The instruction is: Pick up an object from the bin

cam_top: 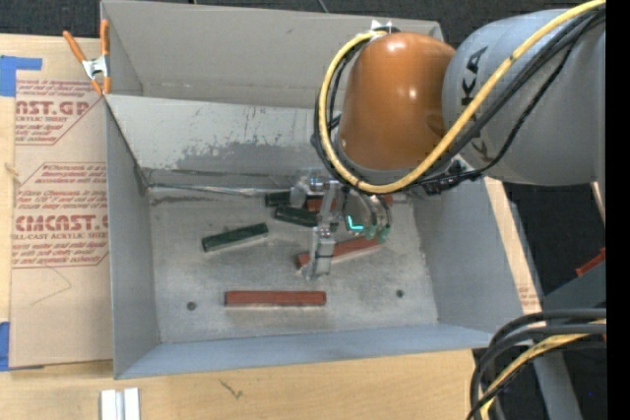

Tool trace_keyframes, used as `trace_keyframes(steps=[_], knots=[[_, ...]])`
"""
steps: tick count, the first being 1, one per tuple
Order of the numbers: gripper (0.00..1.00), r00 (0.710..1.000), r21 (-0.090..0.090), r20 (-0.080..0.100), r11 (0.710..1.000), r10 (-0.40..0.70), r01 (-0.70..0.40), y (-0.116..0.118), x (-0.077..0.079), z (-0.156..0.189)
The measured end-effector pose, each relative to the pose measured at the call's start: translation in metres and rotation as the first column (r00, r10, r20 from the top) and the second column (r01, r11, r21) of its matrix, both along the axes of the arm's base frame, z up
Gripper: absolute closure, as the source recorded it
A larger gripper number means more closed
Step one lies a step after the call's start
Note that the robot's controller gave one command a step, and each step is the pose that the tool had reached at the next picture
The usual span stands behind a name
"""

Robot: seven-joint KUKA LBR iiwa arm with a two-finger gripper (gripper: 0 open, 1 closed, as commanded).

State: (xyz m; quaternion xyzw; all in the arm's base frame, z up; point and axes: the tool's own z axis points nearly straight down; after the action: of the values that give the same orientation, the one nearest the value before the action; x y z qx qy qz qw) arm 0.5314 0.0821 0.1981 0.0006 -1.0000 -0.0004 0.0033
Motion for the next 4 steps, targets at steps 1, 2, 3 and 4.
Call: trace_keyframes(steps=[1, 2, 3, 4], knots=[[0.0, 1.0, 0.001, 0.007, 1.0, -0.001, 0.001, 0.0, 0.002, 0.004], [1.0, 0.998, 0.0, 0.005, 0.998, -0.063, 0.063, -0.01, -0.042, -0.12], [0.0, 0.998, 0.0, 0.005, 0.998, -0.064, 0.064, -0.01, -0.042, -0.12], [1.0, 0.998, 0.001, 0.006, 0.998, -0.064, 0.064, -0.01, -0.042, -0.12]])
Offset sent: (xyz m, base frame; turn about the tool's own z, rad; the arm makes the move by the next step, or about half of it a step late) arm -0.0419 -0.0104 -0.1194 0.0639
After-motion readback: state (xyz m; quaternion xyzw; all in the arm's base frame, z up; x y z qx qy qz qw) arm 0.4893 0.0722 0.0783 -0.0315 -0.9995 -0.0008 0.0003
